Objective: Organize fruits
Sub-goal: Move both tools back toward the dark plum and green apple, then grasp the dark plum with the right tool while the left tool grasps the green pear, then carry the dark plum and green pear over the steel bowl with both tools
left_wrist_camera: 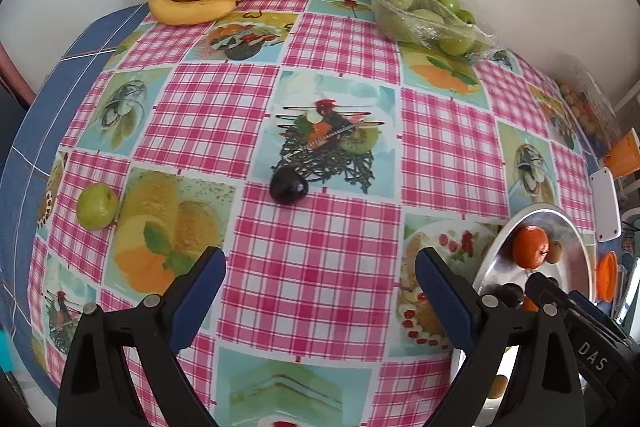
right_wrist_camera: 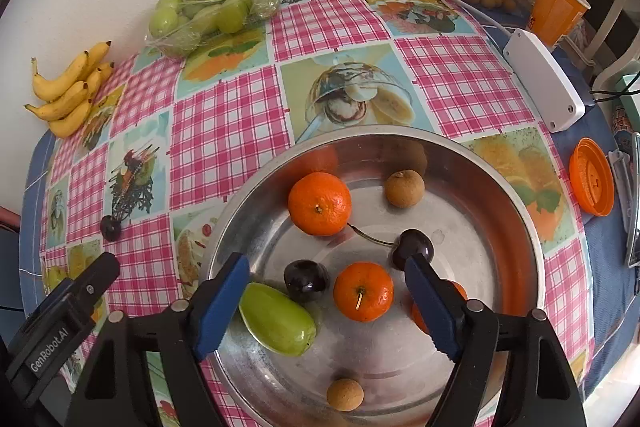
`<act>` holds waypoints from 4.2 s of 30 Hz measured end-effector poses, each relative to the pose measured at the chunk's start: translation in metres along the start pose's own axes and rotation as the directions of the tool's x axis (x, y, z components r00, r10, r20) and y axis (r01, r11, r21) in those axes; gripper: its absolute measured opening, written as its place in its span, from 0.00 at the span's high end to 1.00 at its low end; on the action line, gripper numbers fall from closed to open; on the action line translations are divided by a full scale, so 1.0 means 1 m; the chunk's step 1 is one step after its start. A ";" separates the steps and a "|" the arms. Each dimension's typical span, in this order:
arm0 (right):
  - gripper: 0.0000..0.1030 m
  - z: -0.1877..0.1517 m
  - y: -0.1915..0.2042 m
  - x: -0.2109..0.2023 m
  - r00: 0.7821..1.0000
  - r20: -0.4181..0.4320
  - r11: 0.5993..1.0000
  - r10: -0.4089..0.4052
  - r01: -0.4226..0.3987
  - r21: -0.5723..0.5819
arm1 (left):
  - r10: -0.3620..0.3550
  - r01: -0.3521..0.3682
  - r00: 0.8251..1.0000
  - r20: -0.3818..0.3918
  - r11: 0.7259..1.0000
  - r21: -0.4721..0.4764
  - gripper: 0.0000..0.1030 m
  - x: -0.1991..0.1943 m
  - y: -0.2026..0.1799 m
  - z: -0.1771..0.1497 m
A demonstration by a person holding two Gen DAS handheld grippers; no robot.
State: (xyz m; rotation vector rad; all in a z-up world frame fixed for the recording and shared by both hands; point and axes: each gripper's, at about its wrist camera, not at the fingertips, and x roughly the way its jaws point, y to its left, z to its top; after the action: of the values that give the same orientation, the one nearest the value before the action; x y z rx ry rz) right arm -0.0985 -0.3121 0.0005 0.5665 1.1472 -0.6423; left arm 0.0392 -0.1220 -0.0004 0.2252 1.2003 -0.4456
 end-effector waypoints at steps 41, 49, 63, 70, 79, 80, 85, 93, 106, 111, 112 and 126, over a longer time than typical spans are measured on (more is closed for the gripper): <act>0.00 -0.009 0.042 -0.001 0.992 0.090 0.986 0.084 -0.070 -0.149 | 0.061 -0.060 0.991 0.119 0.998 -0.014 0.07 -0.016 0.061 0.018; 0.00 -0.013 0.067 -0.005 0.983 0.105 0.974 0.151 -0.130 -0.183 | 0.103 -0.096 0.989 0.108 0.993 -0.066 0.07 -0.014 0.100 0.022; 0.00 -0.029 0.132 0.010 0.973 0.065 0.924 0.223 -0.189 -0.331 | 0.062 -0.039 0.994 0.095 0.974 -0.224 0.06 -0.004 0.157 0.026; 0.00 -0.034 0.150 0.024 0.971 0.005 0.905 0.239 -0.221 -0.365 | 0.021 0.001 0.997 0.071 0.955 -0.296 0.06 0.006 0.183 0.027; 0.00 -0.027 0.165 0.035 0.961 -0.052 0.905 0.271 -0.273 -0.325 | -0.003 0.014 0.999 0.036 0.947 -0.320 0.06 0.014 0.199 0.025; 0.00 -0.024 0.167 0.035 0.960 -0.048 0.906 0.276 -0.276 -0.321 | -0.008 0.018 1.000 0.030 0.946 -0.324 0.06 0.015 0.200 0.025; 0.01 -0.012 0.174 0.036 0.955 -0.038 0.913 0.294 -0.293 -0.284 | -0.037 0.038 0.999 0.010 0.934 -0.355 0.07 0.021 0.206 0.022; 0.25 -0.005 0.193 0.044 0.955 -0.037 0.913 0.294 -0.292 -0.284 | -0.054 0.038 0.998 -0.031 0.922 -0.385 0.27 0.031 0.214 0.018; 0.58 -0.002 0.201 0.063 0.960 -0.044 0.920 0.277 -0.278 -0.277 | -0.028 0.011 0.999 -0.040 0.926 -0.377 0.45 0.039 0.216 0.017; 0.64 -0.001 0.202 0.065 0.959 -0.041 0.920 0.279 -0.280 -0.274 | -0.024 0.009 0.999 -0.035 0.927 -0.376 0.45 0.040 0.215 0.021; 0.64 0.000 0.202 0.065 0.959 -0.042 0.919 0.281 -0.282 -0.274 | -0.026 0.011 0.999 -0.034 0.926 -0.377 0.45 0.040 0.216 0.021; 0.71 0.001 0.199 0.055 0.950 -0.030 0.911 0.310 -0.306 -0.277 | -0.046 0.040 0.999 -0.010 0.940 -0.340 0.45 0.034 0.200 0.024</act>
State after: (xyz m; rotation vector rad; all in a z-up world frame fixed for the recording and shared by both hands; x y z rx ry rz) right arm 0.0600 -0.1841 -0.0350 0.4856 1.0820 -0.2054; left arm 0.1586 0.0395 -0.0369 -0.0955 1.2802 -0.2675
